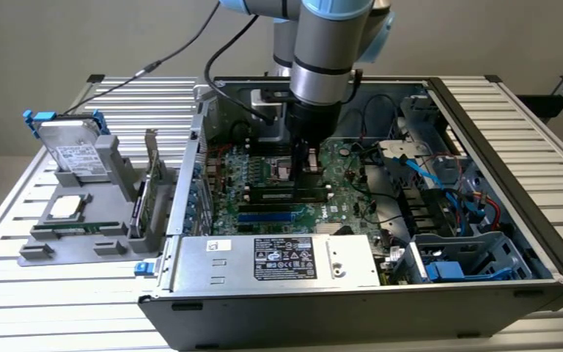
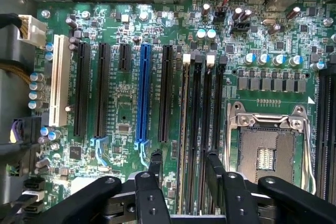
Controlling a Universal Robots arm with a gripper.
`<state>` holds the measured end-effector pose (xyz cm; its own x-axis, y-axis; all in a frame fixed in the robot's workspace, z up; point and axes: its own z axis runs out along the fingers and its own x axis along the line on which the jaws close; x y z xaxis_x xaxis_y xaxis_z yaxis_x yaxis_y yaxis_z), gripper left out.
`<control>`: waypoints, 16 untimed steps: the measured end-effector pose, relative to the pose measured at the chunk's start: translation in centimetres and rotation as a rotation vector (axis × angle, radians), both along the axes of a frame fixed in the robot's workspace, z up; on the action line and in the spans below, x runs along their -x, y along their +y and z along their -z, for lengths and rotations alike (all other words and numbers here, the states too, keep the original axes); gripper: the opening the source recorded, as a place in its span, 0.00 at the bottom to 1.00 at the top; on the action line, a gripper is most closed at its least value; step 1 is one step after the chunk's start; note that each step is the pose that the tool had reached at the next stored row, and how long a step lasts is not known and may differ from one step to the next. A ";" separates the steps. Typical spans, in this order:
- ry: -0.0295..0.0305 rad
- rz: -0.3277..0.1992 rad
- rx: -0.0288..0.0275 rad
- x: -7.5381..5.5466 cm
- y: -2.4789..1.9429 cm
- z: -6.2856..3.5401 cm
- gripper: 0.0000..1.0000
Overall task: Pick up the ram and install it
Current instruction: 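Insert the ram into the slot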
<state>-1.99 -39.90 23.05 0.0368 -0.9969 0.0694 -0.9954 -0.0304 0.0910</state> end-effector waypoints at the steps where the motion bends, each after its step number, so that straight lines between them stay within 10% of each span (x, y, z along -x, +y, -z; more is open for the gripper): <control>1: 0.0001 0.000 0.0001 0.0 0.00 -0.21 0.46; 7: -0.0001 0.000 -0.0002 0.0 0.01 -0.87 0.44; 16: 0.0000 0.000 0.0001 0.0 0.00 -1.02 0.10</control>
<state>-1.98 -39.90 24.07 0.0365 -0.9969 0.0695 -0.9954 -0.0301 0.0910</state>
